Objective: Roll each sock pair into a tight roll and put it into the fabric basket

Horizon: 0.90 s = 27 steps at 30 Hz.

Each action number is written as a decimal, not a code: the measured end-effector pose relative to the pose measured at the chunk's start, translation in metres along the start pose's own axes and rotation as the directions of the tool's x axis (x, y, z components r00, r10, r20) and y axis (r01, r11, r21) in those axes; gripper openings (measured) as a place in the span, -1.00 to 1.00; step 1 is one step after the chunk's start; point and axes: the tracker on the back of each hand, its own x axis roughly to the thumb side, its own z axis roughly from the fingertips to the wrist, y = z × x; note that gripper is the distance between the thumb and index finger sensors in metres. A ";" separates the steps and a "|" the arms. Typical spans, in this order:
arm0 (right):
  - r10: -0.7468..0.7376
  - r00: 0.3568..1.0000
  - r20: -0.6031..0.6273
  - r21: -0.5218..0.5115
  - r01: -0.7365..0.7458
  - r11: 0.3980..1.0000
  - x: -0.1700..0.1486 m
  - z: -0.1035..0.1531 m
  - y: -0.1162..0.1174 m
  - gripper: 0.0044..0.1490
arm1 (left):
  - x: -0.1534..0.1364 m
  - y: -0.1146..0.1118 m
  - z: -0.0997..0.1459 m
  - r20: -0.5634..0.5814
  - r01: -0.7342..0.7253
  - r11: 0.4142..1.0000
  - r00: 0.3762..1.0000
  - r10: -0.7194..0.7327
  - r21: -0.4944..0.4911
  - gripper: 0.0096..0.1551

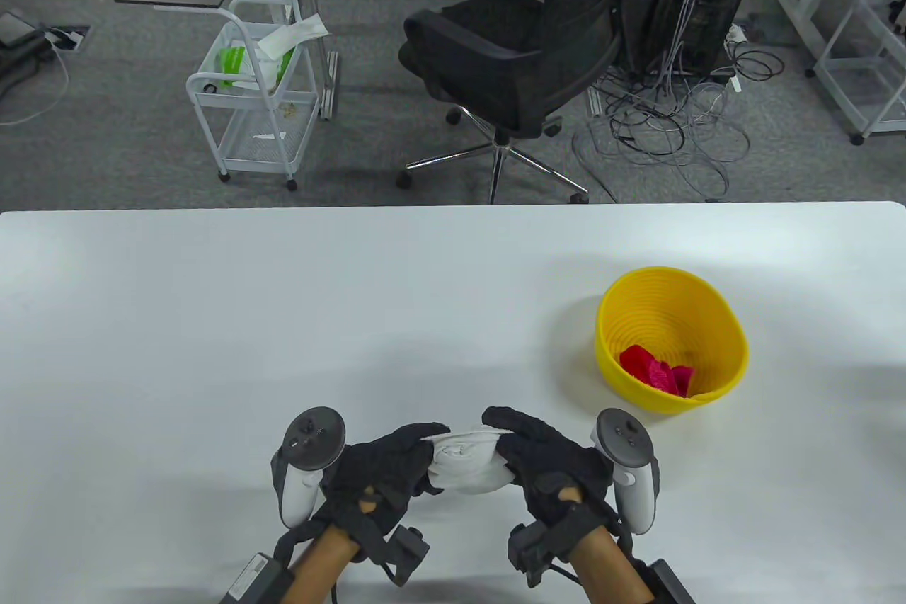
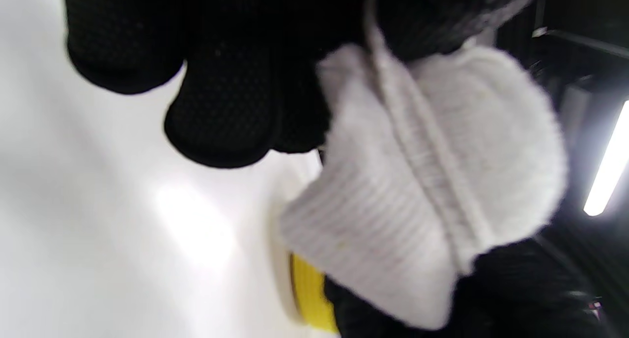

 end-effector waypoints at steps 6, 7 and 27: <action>0.019 0.998 0.059 0.153 -0.028 0.988 0.006 0.000 0.011 -0.47 | -0.010 0.004 -0.003 -0.066 -0.188 0.980 0.981 0.184 -0.061 -0.51; 0.017 0.997 0.071 0.193 -0.031 0.981 0.006 0.000 0.012 -0.46 | -0.011 0.005 -0.003 -0.064 -0.219 0.975 0.974 0.216 -0.043 -0.51; 0.151 0.986 0.067 0.198 -0.162 0.967 -0.001 -0.008 0.012 -0.34 | 0.017 0.007 -0.004 0.169 -0.305 0.882 0.908 0.382 -0.359 -0.56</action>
